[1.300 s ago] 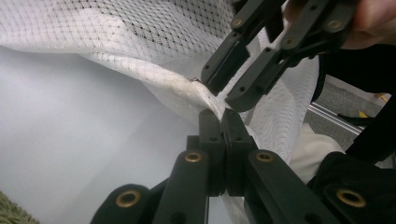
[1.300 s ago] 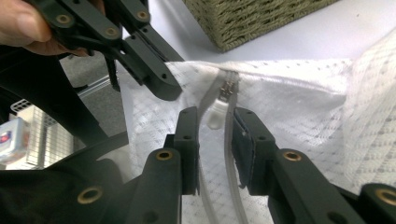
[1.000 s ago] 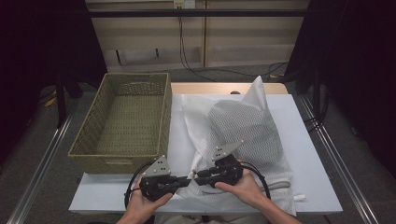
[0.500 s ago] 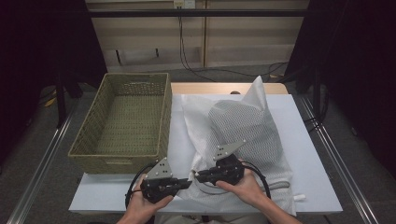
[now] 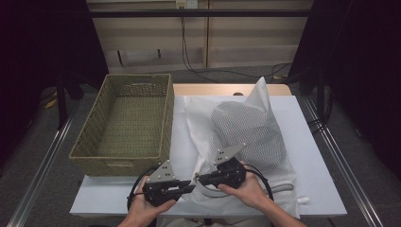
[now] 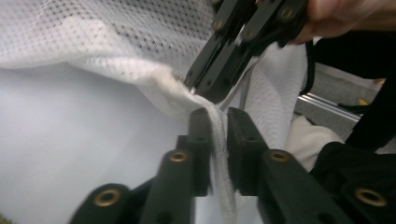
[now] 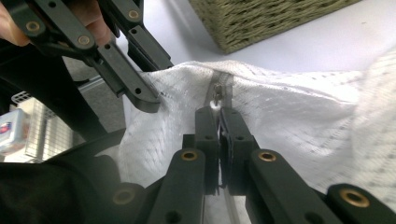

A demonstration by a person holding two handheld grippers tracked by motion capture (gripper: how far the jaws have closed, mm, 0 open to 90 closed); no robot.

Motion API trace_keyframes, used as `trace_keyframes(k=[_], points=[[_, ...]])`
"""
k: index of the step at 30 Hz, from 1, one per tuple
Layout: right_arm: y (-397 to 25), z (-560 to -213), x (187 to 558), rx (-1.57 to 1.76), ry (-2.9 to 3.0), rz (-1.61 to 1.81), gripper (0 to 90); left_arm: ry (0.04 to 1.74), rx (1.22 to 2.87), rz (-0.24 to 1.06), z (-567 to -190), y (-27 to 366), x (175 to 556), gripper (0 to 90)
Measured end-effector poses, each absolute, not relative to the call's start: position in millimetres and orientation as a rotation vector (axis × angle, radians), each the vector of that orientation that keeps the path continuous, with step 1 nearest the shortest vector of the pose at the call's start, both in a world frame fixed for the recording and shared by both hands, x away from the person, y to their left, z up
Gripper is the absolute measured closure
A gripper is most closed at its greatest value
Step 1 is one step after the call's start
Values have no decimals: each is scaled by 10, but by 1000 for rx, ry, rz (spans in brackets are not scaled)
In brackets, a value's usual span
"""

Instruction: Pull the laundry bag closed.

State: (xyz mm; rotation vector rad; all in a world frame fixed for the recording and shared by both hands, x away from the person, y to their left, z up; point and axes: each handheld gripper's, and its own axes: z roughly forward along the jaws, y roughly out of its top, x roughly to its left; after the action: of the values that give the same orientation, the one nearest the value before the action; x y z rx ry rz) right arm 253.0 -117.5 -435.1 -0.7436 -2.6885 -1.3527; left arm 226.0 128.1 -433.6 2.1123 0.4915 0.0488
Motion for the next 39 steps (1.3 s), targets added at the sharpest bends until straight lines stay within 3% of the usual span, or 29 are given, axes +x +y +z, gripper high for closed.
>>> trace_keyframes(k=[1, 3, 6, 8, 15, 19, 21, 31, 34, 39], points=[[-1191, -4344, 2532, -753, -2687, -1357, 875, 485, 2107, 26, -4340, 1287, 2260, 786], [-1208, -4340, 2542, -777, -2684, -1365, 900, 479, 2096, 38, -4326, 1275, 2243, 884], [-1214, -4357, 2564, -778, -2669, -1376, 894, 478, 2093, 31, -4308, 1255, 2245, 891], [-1208, -4366, 2571, -771, -2649, -1380, 794, 480, 2086, 30, -4305, 1254, 2240, 891], [-1166, -4423, 2564, -767, -2643, -1353, 674, 474, 2069, 33, -4263, 1304, 2241, 891], [-1122, -4428, 2561, -762, -2661, -1357, 701, 465, 2054, 23, -4259, 1297, 2235, 892], [-1114, -4429, 2550, -761, -2663, -1365, 806, 461, 2055, 20, -4260, 1295, 2235, 891], [-1222, -4350, 2532, -767, -2690, -1359, 824, 500, 2086, 38, -4297, 1342, 2256, 885], [-1220, -4349, 2526, -760, -2712, -1341, 824, 516, 2095, 47, -4307, 1332, 2258, 811], [-1202, -4340, 2513, -746, -2730, -1324, 824, 520, 2064, 44, -4238, 1308, 2252, 556]])
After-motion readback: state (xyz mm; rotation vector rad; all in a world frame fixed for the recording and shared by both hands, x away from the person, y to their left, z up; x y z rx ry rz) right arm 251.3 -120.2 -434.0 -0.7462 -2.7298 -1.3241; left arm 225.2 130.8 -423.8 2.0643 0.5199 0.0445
